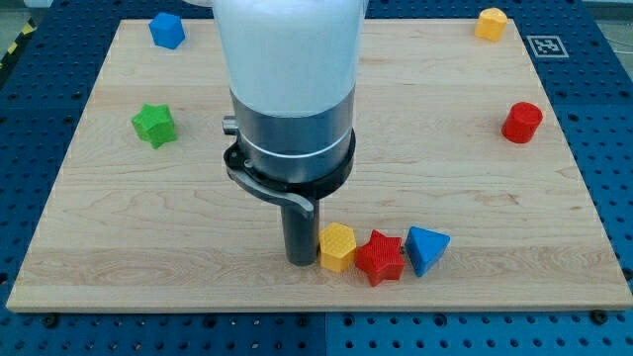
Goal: Go away from the yellow hexagon
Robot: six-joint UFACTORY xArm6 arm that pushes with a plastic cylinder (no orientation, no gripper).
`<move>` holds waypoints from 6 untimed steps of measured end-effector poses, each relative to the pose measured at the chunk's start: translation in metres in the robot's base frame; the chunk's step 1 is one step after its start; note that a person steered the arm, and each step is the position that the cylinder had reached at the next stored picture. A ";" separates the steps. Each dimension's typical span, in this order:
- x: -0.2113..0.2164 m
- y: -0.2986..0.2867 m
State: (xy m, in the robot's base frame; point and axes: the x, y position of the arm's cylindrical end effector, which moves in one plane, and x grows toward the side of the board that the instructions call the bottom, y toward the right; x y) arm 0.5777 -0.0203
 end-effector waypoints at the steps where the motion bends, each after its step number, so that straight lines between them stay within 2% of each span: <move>1: -0.016 -0.032; 2: -0.039 -0.077; 4: -0.043 -0.175; 5: -0.072 -0.229; 6: -0.128 -0.279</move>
